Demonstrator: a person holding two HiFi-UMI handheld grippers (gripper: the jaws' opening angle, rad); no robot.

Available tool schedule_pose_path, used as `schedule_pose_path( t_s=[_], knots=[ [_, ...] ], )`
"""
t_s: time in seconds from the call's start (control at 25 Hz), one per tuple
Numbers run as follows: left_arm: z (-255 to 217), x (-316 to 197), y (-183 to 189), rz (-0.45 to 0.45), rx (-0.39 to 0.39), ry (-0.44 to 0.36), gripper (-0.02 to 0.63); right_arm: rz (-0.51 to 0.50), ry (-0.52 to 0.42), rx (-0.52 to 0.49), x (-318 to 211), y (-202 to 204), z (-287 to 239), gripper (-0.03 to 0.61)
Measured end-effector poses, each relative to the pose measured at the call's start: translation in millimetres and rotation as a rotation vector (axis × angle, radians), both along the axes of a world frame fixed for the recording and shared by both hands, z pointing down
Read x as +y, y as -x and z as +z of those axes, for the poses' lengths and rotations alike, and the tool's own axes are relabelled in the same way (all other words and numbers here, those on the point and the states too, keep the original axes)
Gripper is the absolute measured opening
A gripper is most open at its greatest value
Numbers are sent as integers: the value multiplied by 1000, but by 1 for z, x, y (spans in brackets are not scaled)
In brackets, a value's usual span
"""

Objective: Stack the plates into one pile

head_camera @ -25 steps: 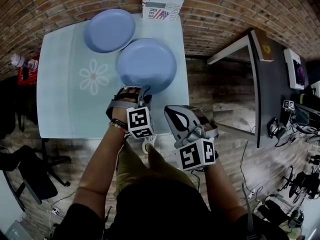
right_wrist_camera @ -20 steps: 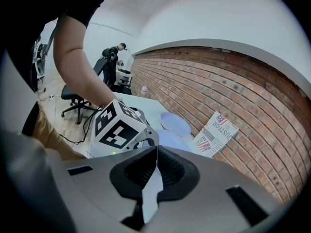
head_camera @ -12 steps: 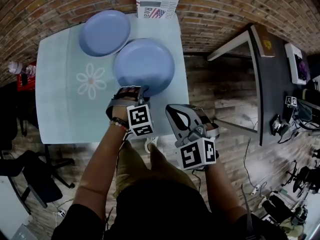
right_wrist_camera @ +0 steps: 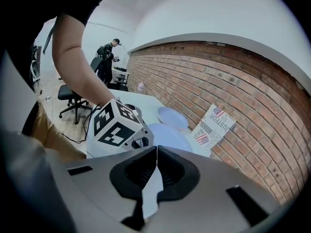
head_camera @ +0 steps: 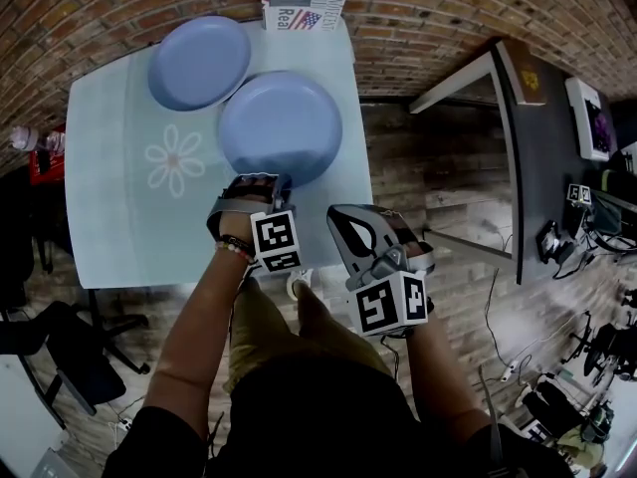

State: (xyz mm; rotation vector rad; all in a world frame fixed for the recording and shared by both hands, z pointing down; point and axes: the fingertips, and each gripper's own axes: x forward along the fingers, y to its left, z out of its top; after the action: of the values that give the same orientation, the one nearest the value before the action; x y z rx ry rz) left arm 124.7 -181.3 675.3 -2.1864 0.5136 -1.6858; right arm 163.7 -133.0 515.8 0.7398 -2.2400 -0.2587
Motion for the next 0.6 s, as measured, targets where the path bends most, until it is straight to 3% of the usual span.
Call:
schedule_pose_path(
  t_s=[0.28, 0.48, 0.6],
  knots=[
    [-31, -6, -3, 1, 29, -55, 33, 8, -20, -7, -1, 1, -4, 35],
    [-77, 2, -3, -9, 51, -44, 34, -6, -72, -29, -3, 8, -35, 35],
    [-114, 8, 2, 3, 36, -103, 34, -21, -113, -56, -6, 16, -60, 35]
  ],
)
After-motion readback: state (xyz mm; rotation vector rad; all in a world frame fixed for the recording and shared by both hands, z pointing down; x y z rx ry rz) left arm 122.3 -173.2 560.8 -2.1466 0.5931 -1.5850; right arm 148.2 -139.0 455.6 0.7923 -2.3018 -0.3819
